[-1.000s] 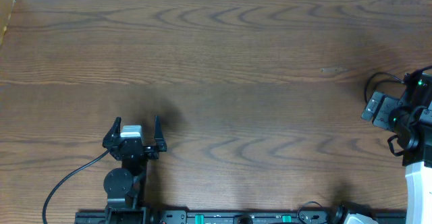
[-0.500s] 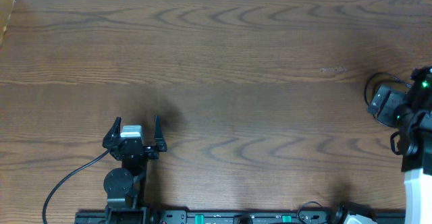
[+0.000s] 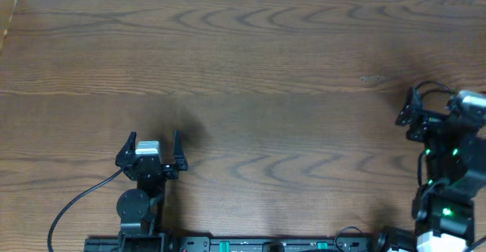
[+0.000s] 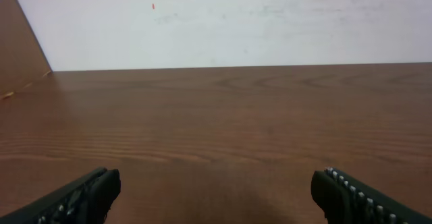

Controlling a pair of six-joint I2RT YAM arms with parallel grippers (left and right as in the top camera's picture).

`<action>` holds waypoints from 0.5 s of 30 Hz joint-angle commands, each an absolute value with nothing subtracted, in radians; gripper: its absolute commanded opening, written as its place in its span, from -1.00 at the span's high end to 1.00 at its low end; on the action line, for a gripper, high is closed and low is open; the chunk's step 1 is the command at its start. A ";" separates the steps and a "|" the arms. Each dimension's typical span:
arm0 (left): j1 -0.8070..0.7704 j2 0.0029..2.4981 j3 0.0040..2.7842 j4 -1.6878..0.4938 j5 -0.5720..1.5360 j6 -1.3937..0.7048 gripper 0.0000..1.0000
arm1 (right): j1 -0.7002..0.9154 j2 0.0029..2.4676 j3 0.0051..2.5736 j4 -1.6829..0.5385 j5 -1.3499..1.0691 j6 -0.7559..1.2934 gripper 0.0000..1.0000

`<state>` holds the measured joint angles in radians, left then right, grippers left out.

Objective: Untangle cables

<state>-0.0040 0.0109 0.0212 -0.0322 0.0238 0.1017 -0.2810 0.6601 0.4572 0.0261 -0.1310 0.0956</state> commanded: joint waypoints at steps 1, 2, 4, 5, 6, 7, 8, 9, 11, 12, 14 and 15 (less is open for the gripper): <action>-0.006 0.004 0.004 -0.073 0.007 0.093 -0.92 | -0.276 0.588 0.341 0.134 -0.229 0.097 -0.98; -0.006 0.004 0.004 -0.073 0.007 0.093 -0.92 | -0.276 0.565 0.305 0.173 -0.245 0.098 -0.99; -0.006 0.004 0.004 -0.073 0.007 0.093 -0.92 | -0.276 0.521 0.238 0.242 -0.262 0.113 -0.99; -0.006 0.004 0.004 -0.073 0.007 0.093 -0.92 | -0.276 0.500 0.205 0.277 -0.263 0.127 -0.98; -0.006 0.004 0.004 -0.073 0.007 0.093 -0.92 | -0.276 0.476 0.167 0.317 -0.262 0.142 -0.99; -0.006 0.004 0.004 -0.073 0.007 0.093 -0.92 | -0.276 0.457 0.134 0.357 -0.262 0.149 -0.99; -0.006 0.004 0.004 -0.073 0.007 0.093 -0.93 | -0.276 0.437 0.096 0.405 -0.261 0.157 -0.99; -0.006 0.004 0.004 -0.073 0.007 0.093 -0.92 | -0.276 0.421 0.062 0.450 -0.261 0.161 -0.99; -0.006 0.004 0.004 -0.073 0.007 0.093 -0.92 | -0.276 0.385 0.002 0.521 -0.260 0.165 -0.98; -0.006 0.004 0.004 -0.073 0.007 0.093 -0.92 | -0.275 0.373 0.006 0.496 -0.257 0.165 -0.99; -0.006 0.004 0.004 -0.073 0.007 0.093 -0.92 | -0.274 0.356 0.006 0.484 -0.253 0.164 -0.99; -0.006 0.004 0.004 -0.073 0.007 0.093 -0.92 | -0.274 0.350 0.006 0.480 -0.252 0.163 -0.99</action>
<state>-0.0040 0.0109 0.0219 -0.0338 0.0238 0.1017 -0.2798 0.3756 0.0067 0.4812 -0.2478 0.1448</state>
